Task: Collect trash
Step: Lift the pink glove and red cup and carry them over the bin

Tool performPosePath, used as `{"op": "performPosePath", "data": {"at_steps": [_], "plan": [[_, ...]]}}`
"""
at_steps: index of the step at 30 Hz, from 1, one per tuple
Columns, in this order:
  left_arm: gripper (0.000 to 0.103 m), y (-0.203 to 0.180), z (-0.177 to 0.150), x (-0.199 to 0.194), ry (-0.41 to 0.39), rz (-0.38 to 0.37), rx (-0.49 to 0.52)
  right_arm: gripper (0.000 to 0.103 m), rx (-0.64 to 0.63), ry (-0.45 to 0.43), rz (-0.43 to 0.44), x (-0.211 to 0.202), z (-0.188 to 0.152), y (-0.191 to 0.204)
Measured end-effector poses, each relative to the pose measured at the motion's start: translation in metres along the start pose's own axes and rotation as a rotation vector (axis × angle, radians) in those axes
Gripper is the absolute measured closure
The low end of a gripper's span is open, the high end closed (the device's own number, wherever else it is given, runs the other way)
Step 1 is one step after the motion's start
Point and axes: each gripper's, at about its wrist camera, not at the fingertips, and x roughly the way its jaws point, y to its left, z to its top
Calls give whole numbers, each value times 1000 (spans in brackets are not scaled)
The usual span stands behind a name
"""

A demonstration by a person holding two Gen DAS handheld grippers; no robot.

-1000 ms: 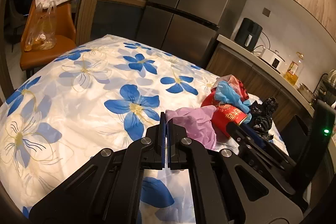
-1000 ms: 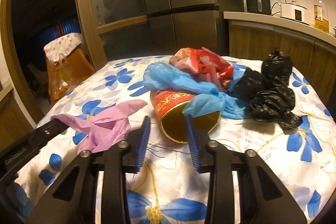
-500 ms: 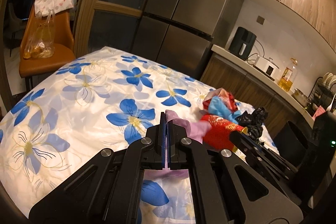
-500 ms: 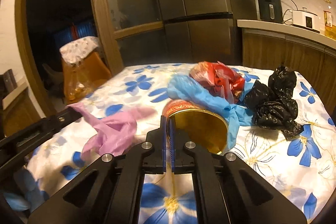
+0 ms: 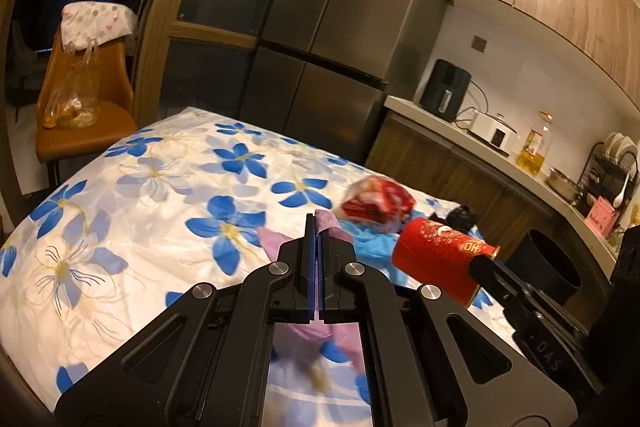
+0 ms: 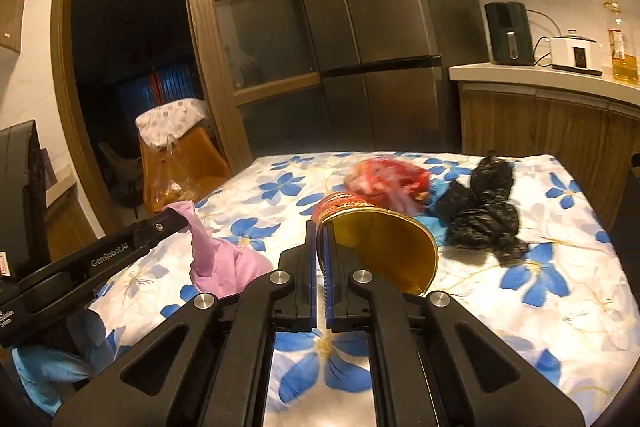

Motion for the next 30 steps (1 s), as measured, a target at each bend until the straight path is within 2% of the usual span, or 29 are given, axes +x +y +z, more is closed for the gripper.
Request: {"op": "performPosePath", "data": {"at_steps": [15, 30], "plan": [[103, -80, -12, -2, 14, -112, 94, 100, 82, -92, -135, -69, 4, -70], [103, -176, -6, 30, 9, -283, 206, 100, 130, -178, -310, -107, 20, -140]]}}
